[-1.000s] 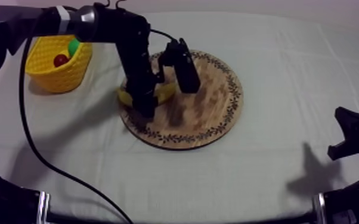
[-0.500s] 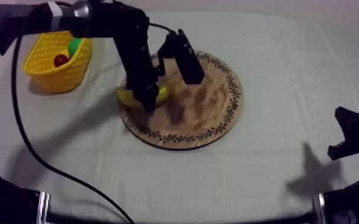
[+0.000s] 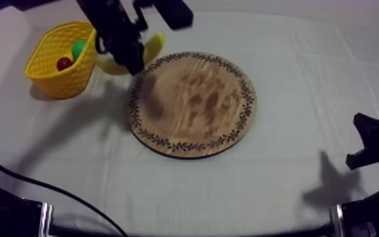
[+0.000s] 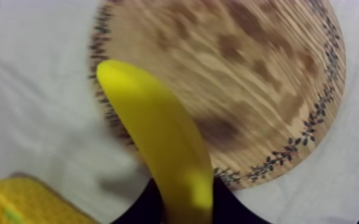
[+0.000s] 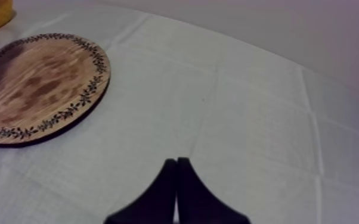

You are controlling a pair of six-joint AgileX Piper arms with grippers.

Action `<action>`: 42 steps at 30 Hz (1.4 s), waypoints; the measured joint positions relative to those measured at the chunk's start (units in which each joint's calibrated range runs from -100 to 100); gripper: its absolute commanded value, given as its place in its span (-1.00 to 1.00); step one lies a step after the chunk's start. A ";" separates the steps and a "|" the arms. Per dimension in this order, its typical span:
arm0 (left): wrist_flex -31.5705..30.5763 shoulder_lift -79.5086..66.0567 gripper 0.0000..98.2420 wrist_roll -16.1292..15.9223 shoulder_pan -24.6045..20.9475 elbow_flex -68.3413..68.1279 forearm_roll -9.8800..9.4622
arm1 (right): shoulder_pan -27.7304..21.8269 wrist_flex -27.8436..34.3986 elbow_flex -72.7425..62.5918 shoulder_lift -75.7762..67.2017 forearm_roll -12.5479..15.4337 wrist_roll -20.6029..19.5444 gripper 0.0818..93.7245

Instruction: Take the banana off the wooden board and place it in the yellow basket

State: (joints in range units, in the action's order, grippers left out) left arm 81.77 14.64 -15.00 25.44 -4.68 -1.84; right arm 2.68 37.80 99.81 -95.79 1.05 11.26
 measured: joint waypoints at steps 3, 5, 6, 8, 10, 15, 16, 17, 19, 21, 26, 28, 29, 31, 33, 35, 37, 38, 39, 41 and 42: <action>1.16 -3.89 -0.79 0.16 -1.92 0.84 -0.84 | 0.00 0.00 0.00 0.00 0.00 0.00 -1.00; 2.03 -6.23 -0.79 -0.05 -3.32 1.65 -1.42 | 0.00 0.00 0.00 0.00 0.00 0.00 -1.00; 2.27 -7.17 -0.79 -0.13 -4.01 2.14 -1.54 | 0.00 0.00 0.00 0.00 0.00 0.00 -1.00; 2.69 -9.39 -0.78 -0.50 -5.91 3.10 -1.81 | 0.00 0.00 0.00 0.00 0.00 0.00 -1.00; 2.88 -11.04 -0.78 -0.97 -8.03 4.14 -1.88 | 0.00 0.00 0.00 0.00 0.00 0.00 -1.00; 2.95 -11.35 -0.77 -2.30 -13.49 7.32 -1.94 | 0.00 0.00 0.00 0.00 0.00 0.00 -1.00; 2.96 -10.98 -0.77 -2.53 -14.37 7.98 -1.89 | 0.00 0.00 0.00 0.00 0.00 0.00 -1.00; 2.96 -10.50 -0.77 -2.83 -15.45 8.64 -1.77 | 0.00 0.00 0.00 0.00 0.00 0.00 -1.00; 2.86 -9.28 -0.77 -3.39 -17.25 9.67 -1.41 | 0.00 0.00 0.00 0.00 0.00 0.00 -1.00; 2.99 -7.69 -0.76 -3.91 -19.13 10.61 -1.03 | 0.00 0.00 0.00 0.00 0.00 0.00 -1.00; 1.70 -3.13 -0.46 -4.49 -21.38 11.58 -0.38 | 0.00 0.00 0.00 0.00 0.00 0.00 -1.00; 0.58 -2.01 -0.22 -4.70 -21.58 10.91 0.07 | 0.00 0.00 0.00 0.00 0.00 0.00 -1.00; -0.11 -1.79 -0.11 -4.87 -21.77 10.32 0.51 | 0.00 0.00 0.00 0.00 0.00 0.00 -1.00; -1.50 -2.12 0.07 -4.87 -21.98 8.98 0.78 | 0.00 0.00 0.00 0.00 0.00 0.00 -1.00; -2.34 -3.20 0.19 -4.59 -22.16 7.67 0.87 | 0.00 0.00 0.00 0.00 0.00 0.00 -1.00; -2.74 -4.18 0.26 -4.20 -22.28 6.14 0.87 | 0.00 0.00 0.00 0.00 0.00 0.00 -1.00; -2.91 -5.39 0.30 -3.81 -22.40 4.66 0.75 | 0.00 0.08 0.00 0.00 0.00 0.00 -1.00; -3.00 -6.18 0.32 -3.58 -22.44 3.85 0.75 | 0.00 0.08 0.00 0.00 0.00 0.00 -1.00; -3.04 -7.08 0.33 -3.33 -22.44 2.97 0.75 | 0.00 0.08 0.00 0.00 0.00 0.00 -1.00; -3.04 -9.03 0.32 -2.80 -22.37 1.09 0.75 | 0.00 0.08 0.00 0.00 0.00 0.00 -1.00; -3.04 -9.98 0.31 -2.46 -22.24 0.31 0.67 | 0.00 0.08 0.00 0.00 0.00 0.00 -1.00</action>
State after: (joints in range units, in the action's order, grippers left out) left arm 78.73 4.66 -17.46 3.20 -4.37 -1.17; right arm 2.68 37.88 99.81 -95.79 1.05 11.26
